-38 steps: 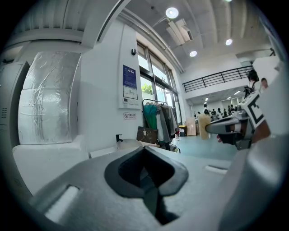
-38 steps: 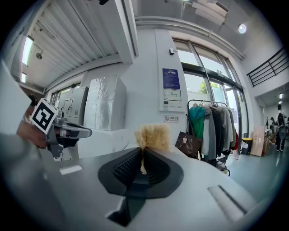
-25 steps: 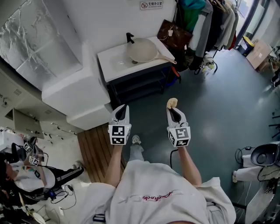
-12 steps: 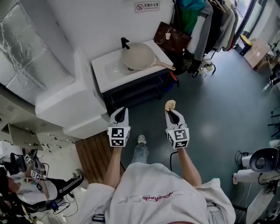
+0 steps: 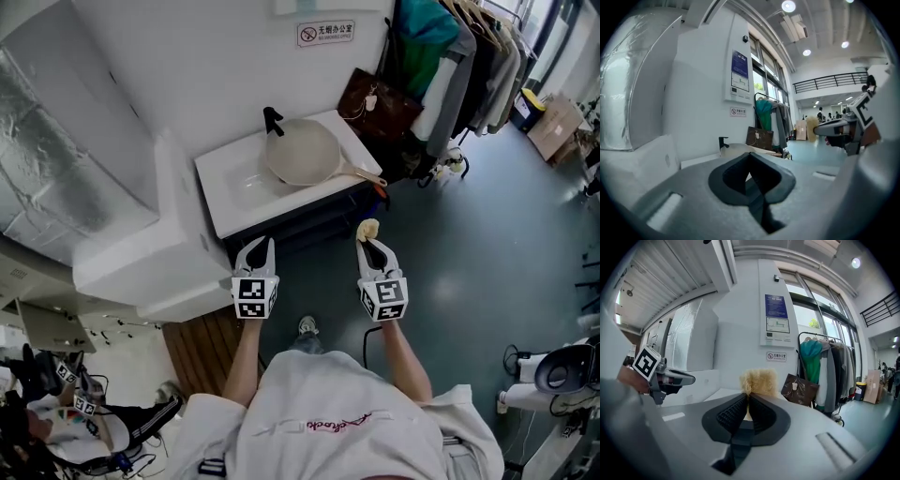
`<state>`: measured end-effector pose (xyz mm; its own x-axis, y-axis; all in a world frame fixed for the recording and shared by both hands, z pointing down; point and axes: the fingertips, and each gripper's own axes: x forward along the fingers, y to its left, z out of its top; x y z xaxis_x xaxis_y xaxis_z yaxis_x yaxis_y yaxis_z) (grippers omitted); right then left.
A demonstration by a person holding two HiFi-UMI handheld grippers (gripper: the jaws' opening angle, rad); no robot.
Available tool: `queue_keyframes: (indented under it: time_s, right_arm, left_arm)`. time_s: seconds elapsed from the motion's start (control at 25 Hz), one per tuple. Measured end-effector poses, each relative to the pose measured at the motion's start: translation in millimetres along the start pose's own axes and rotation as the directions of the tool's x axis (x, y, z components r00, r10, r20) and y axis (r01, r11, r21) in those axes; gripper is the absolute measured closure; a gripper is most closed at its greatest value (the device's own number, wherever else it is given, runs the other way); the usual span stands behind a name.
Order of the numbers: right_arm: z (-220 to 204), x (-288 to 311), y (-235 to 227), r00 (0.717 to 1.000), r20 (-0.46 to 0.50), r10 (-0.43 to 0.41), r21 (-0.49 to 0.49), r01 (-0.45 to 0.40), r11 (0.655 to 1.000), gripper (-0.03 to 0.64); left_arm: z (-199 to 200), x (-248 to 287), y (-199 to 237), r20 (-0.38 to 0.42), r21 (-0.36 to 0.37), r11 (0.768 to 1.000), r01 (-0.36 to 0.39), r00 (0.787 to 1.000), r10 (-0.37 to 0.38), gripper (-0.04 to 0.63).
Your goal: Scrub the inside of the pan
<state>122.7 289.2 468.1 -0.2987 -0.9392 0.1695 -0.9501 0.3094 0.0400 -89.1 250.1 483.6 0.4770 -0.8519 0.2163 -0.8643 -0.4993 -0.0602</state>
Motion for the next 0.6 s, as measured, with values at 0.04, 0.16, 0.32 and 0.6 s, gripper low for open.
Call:
queue_keyframes:
  time_s: [0.04,0.16,0.32,0.6]
  right_arm:
    - [2.6,11.5,-2.7,1.0,0.001,0.002,0.0,-0.002,1.0,0.594]
    - [7.3,43.5,-8.0,1.0,-0.002,0.013,-0.005,-0.013,1.0,0.594]
    - [14.9,81.0,-20.2,1.0,0.002,0.015,-0.011,-0.015,1.0,0.594]
    - [22.1,130.9,-36.7,1.0,0.0,0.004,-0.02,-0.005,1.0,0.594]
  left_arm:
    - [2.8,9.4,6.1,0.001,0.0,1.0,-0.002,1.0,0.002,0.595]
    - [7.5,36.1,22.0,-0.001,-0.002,1.0,-0.003,1.0,0.003,0.595]
    - [15.2,70.7,38.7,0.005,-0.002,1.0,0.002,1.0,-0.002,0.595]
    - [23.6,120.2,65.2,0.013,-0.006,1.0,0.011,1.0,-0.01,0.595]
